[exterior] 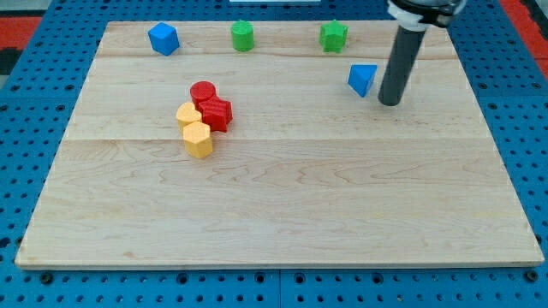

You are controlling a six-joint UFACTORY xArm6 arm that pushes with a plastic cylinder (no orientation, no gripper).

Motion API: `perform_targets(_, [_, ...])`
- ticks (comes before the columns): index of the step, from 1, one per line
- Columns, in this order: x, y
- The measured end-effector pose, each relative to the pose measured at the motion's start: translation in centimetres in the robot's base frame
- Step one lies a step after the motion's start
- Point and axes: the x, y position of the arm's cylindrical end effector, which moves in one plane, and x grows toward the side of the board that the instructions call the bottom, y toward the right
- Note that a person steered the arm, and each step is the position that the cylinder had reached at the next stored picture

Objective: Move the blue triangle right parallel to the green star

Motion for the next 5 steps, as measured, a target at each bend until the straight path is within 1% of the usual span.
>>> perform_targets(1, [-0.9, -4.1])
perform_targets(2, [-3.3, -2.7])
perform_targets(3, [-5.3, 1.8])
perform_targets(5, [-8.4, 2.2])
